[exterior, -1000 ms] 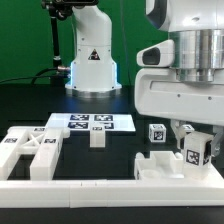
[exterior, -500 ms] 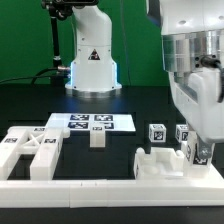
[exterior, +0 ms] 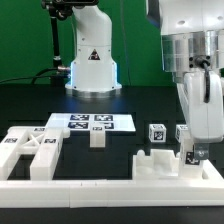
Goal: Assemble chair
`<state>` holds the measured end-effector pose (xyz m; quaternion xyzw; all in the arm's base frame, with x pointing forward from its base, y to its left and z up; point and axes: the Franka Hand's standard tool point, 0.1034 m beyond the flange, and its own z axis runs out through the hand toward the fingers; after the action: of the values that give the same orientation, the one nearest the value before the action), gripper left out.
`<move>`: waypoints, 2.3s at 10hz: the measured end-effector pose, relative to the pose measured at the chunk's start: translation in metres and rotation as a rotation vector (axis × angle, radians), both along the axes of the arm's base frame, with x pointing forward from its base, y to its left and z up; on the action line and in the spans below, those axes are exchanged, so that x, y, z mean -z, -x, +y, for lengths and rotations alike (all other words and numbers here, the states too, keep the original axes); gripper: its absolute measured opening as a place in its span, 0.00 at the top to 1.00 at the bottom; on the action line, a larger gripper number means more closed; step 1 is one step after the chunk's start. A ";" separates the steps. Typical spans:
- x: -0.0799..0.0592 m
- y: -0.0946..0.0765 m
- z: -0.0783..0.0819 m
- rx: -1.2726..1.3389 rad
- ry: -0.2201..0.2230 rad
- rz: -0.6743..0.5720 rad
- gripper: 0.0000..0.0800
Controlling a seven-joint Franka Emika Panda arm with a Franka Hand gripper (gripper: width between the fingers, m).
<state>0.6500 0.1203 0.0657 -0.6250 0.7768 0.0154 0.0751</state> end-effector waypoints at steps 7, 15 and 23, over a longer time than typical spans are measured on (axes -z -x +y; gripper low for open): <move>-0.042 -0.011 -0.021 -0.120 0.005 -0.069 0.19; -0.057 0.024 -0.049 -0.694 0.100 -0.109 0.19; -0.009 0.083 -0.087 -1.312 0.205 -0.116 0.19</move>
Offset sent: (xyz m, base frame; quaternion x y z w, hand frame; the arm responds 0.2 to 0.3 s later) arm 0.0065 -0.0273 0.0430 0.0120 0.0152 -0.0695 0.9974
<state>0.5672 0.0332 0.0743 -0.9720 0.2275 -0.0496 0.0321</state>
